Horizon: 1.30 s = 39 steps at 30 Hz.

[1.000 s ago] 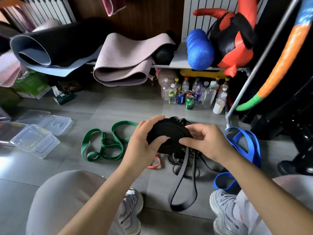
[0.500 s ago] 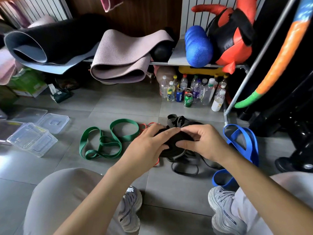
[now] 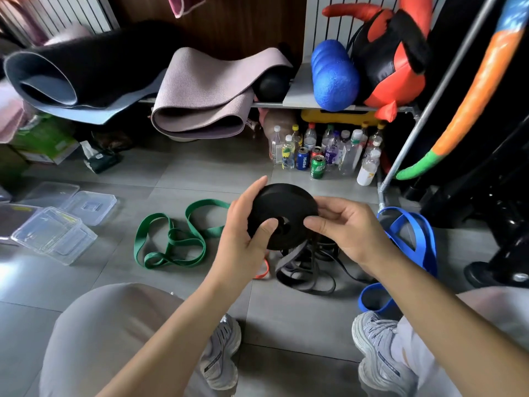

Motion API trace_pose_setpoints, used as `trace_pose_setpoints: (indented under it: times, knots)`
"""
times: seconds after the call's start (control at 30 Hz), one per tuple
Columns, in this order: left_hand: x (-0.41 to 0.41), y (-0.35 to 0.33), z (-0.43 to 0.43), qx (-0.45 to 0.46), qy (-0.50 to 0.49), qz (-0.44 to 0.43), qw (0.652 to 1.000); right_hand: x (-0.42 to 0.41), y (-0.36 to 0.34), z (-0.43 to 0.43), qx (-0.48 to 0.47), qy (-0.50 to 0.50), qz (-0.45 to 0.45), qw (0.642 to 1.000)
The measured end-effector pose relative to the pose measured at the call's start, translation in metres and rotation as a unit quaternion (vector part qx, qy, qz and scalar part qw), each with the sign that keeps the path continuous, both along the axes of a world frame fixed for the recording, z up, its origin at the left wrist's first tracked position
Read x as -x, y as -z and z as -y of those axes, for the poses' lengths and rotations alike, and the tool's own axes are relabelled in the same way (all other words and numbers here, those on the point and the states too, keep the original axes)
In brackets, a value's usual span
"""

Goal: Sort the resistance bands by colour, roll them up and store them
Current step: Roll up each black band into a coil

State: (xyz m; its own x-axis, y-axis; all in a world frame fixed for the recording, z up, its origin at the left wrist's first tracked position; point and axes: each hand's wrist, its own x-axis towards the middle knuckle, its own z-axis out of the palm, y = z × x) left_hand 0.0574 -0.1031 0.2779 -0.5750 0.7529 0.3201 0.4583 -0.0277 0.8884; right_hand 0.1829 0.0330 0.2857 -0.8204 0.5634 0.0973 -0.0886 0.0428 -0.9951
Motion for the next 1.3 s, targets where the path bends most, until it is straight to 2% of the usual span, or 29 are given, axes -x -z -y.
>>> trace_pose_setpoints:
  times: [0.1,0.17,0.23,0.27,0.33,0.43,0.63,0.87,0.93,1.03,1.1,1.17,1.23,1.3]
  knots:
    - [0.0,0.001,-0.002,0.037,0.008,-0.005,0.999,-0.002,-0.002,-0.003,-0.035,0.009,0.019,0.999]
    - [0.002,-0.001,0.0,0.071,-0.013,-0.123,0.99,-0.002,-0.001,-0.004,-0.059,0.0,0.038,0.998]
    - [0.004,0.001,0.002,0.095,0.0,-0.275,0.957,-0.002,0.001,-0.004,-0.082,-0.015,0.061,0.995]
    - [0.003,0.002,0.003,0.11,0.017,-0.32,0.941,-0.002,0.003,-0.003,-0.092,-0.021,0.069,0.993]
    - [0.001,0.004,0.003,0.138,0.041,-0.346,0.927,-0.003,0.005,-0.002,-0.117,-0.024,0.084,0.989]
    - [-0.002,0.005,0.002,0.127,0.032,-0.309,0.942,-0.002,0.002,-0.003,-0.122,-0.022,0.08,0.989]
    - [-0.002,-0.003,0.0,0.049,-0.026,-0.148,0.987,-0.004,-0.007,-0.011,-0.095,-0.007,0.087,0.992]
    - [-0.003,-0.008,-0.001,-0.021,-0.061,-0.004,0.998,-0.001,0.004,-0.011,-0.078,0.001,0.075,0.994]
    - [-0.003,-0.011,-0.001,-0.038,-0.042,0.035,0.998,-0.002,0.006,-0.012,-0.076,0.002,0.068,0.995]
    - [0.0,-0.012,-0.002,0.014,-0.013,0.044,0.999,-0.004,0.004,-0.014,-0.092,-0.003,0.073,0.993]
    - [0.007,-0.01,-0.001,0.085,-0.036,-0.015,0.996,-0.006,0.003,-0.015,-0.118,-0.008,0.088,0.989]
    - [0.012,-0.009,0.001,0.141,-0.047,-0.138,0.979,-0.007,0.004,-0.015,-0.144,-0.013,0.108,0.983]
    - [0.011,-0.005,0.003,0.15,0.008,-0.287,0.946,-0.008,0.003,-0.016,-0.156,-0.024,0.123,0.98]
    - [0.006,-0.004,0.004,0.154,0.034,-0.362,0.919,-0.009,0.001,-0.017,-0.166,-0.028,0.133,0.977]
